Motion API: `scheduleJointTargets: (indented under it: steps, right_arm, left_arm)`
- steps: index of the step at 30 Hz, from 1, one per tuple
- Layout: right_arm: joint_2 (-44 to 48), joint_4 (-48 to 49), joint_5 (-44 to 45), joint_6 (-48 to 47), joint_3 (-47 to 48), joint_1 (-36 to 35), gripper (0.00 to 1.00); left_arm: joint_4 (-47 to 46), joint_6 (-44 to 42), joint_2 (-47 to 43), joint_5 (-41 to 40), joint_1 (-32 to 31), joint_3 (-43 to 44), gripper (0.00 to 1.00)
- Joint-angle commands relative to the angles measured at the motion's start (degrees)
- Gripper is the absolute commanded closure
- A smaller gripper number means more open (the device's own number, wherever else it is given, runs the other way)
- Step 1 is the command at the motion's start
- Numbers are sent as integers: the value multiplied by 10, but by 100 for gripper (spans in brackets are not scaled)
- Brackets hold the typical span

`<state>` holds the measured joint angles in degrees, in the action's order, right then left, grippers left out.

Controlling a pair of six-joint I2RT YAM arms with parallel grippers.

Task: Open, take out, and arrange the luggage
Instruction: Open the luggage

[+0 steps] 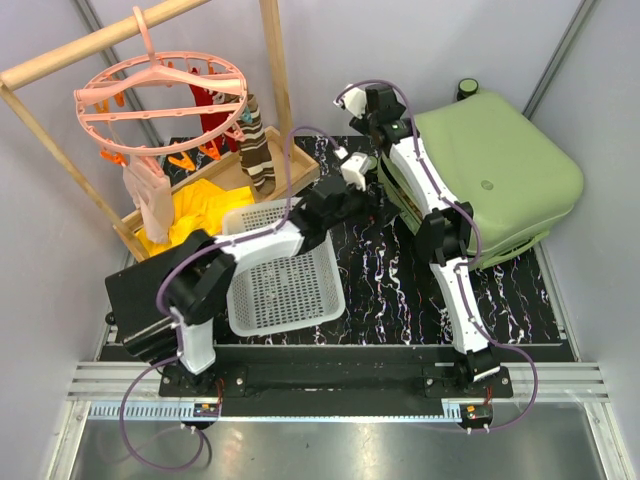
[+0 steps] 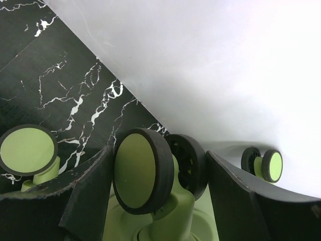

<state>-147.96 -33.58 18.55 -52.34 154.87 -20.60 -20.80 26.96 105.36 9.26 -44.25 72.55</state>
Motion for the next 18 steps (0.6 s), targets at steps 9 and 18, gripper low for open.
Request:
scheduleJointTargets:
  steps: [9,18]
  right_arm:
    - [124,83,28,-44,33,41,69]
    - [137,82,21,-37,32,43,69]
  left_arm:
    - [-46,78,144,-66,-8,137,9]
    - [-30,129,223,-110,-8,238,9]
